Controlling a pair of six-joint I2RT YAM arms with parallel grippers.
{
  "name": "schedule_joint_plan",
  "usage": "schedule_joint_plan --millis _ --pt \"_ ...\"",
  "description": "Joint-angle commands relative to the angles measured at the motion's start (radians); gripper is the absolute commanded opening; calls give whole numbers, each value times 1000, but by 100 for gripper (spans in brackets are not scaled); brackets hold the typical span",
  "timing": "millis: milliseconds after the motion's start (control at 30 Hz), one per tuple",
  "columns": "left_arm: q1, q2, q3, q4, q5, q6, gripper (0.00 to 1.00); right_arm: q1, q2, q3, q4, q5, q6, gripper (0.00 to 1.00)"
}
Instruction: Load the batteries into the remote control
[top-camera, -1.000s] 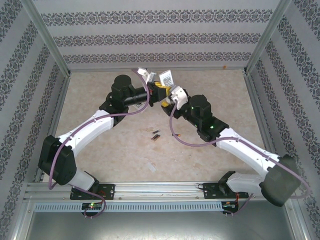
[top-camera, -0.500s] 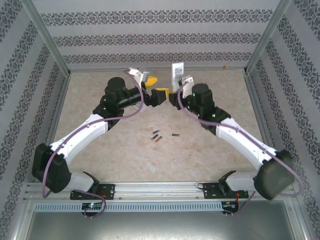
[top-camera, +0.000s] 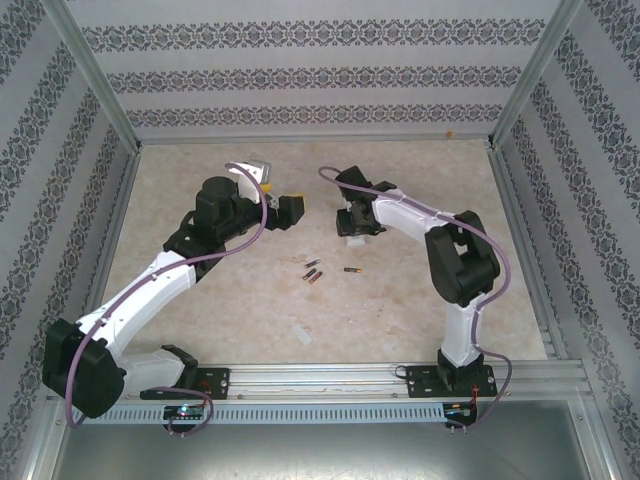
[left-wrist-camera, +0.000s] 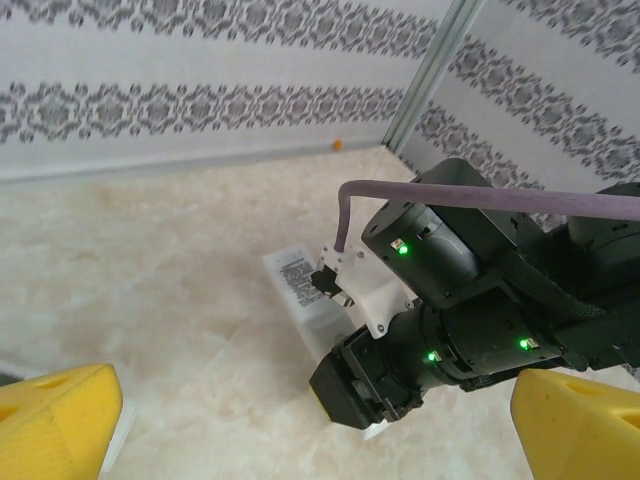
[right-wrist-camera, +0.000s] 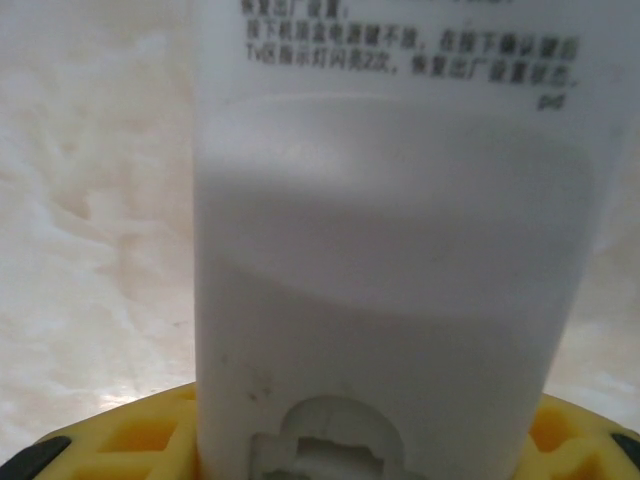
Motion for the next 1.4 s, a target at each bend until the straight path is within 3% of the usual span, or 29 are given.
schedule_joint_plan --millis 0,400,700,833,933,1067,1200,1367 --pt "16 -5 3 -21 -13 -22 100 8 26 39 -55 41 35 36" --pt "19 22 19 -12 0 -23 100 -3 55 42 -58 14 55 60" --pt "26 24 13 -4 -1 -23 100 -9 15 53 -74 5 52 60" --pt "27 17 11 -6 2 -21 100 -2 -80 46 -91 12 41 62" --pt "27 -3 -2 -5 9 13 100 20 -221 -66 -15 2 -20 65" --pt "27 -57 -52 21 27 95 100 67 -348 -233 23 -63 -227 62" --pt "28 -92 -88 57 42 144 100 103 -326 -231 -99 -48 -314 58" --pt "27 -96 -92 86 79 155 100 143 -308 -257 -99 -145 -418 57"
